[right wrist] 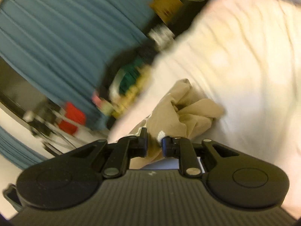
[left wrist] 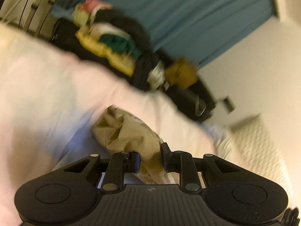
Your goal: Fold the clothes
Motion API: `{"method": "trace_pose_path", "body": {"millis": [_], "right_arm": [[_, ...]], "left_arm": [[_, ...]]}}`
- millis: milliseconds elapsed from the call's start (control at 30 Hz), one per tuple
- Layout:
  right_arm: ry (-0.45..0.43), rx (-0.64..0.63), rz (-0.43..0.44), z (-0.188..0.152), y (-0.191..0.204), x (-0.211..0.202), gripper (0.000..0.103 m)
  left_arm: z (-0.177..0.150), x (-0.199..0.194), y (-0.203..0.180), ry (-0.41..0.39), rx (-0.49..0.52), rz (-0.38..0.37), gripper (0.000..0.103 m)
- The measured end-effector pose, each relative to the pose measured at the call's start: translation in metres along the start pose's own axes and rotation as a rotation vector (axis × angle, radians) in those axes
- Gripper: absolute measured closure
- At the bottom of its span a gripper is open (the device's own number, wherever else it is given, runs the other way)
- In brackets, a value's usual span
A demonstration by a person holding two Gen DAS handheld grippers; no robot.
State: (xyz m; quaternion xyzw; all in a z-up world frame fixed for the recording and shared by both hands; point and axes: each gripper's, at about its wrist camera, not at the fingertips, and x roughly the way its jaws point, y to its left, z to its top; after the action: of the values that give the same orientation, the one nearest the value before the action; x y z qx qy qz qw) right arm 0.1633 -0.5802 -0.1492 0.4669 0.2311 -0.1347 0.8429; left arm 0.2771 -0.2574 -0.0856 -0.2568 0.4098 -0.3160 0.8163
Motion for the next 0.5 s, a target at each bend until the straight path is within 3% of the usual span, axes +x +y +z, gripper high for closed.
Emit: {"method": "trace_pose_path", "body": {"millis": [233,400,500], "right_arm": [[0.073,0.008,-0.068,-0.074,-0.042,-0.007,0.085],[0.11,0.019,-0.119,-0.084,-0.037,-0.029,0.084],[0.098,-0.039,-0.129,-0.081,-0.02,-0.056,0.084]], "left_arm": [[-0.055,0.0,0.052,0.051,0.117,0.058,0.077],[-0.066,-0.026,0.03,0.052,0.234,0.109,0.069],[-0.07,-0.054,0.006,0.044,0.303,0.124,0.057]]}}
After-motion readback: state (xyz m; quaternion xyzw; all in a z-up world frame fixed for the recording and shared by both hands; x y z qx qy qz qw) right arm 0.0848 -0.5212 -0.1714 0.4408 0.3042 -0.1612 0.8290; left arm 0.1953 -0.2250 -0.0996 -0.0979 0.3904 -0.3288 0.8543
